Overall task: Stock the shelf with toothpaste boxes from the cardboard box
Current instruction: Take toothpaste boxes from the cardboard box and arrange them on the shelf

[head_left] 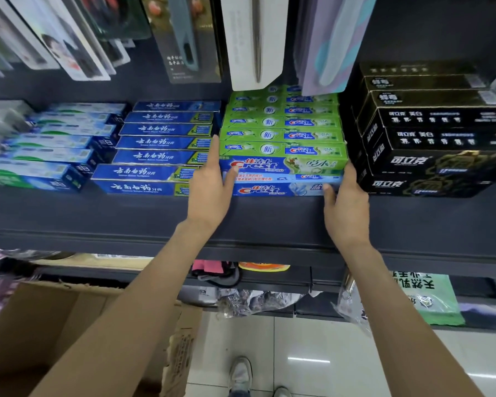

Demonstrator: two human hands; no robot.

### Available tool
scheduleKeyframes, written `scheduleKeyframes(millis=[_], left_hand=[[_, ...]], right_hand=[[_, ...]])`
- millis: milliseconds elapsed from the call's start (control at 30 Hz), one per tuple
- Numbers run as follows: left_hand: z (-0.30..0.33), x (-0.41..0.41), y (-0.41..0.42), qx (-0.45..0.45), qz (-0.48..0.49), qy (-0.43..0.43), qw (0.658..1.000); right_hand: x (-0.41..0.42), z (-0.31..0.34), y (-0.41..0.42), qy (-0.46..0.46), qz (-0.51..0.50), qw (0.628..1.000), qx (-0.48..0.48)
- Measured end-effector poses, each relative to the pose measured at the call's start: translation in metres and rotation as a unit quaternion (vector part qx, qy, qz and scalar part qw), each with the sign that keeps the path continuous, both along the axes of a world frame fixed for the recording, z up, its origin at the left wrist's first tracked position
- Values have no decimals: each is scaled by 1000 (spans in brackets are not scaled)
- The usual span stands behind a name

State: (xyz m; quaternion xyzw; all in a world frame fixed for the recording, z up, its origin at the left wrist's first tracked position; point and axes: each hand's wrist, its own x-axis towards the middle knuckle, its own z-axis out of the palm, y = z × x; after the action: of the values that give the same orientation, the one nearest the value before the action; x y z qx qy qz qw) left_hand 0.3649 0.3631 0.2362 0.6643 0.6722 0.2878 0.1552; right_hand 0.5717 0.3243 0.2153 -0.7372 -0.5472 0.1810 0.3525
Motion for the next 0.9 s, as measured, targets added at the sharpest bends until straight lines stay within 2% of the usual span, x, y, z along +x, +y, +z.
scheduleKeyframes(millis=[167,333,533,633,767,900], left_hand=[[-1,-3,7,-22,-27,-36,999],[1,1,2,-5,-41,40,998],[-3,11,18,29,-17,68,997],[-7,11,16,32,-33,34,998],[-8,10,7,25,-34,-84,996],[-6,8,6,30,-13,-46,998]], right_hand=[[-4,-1,4,7,-28,1000,-2],[-8,-1,3,0,-45,999,3],[-9,0,14,-19,-66,998,14],[-10,0,11,12,-59,998,18],[-15,5,-7,60,-42,996,53],[-23,5,-20,71,-59,989,119]])
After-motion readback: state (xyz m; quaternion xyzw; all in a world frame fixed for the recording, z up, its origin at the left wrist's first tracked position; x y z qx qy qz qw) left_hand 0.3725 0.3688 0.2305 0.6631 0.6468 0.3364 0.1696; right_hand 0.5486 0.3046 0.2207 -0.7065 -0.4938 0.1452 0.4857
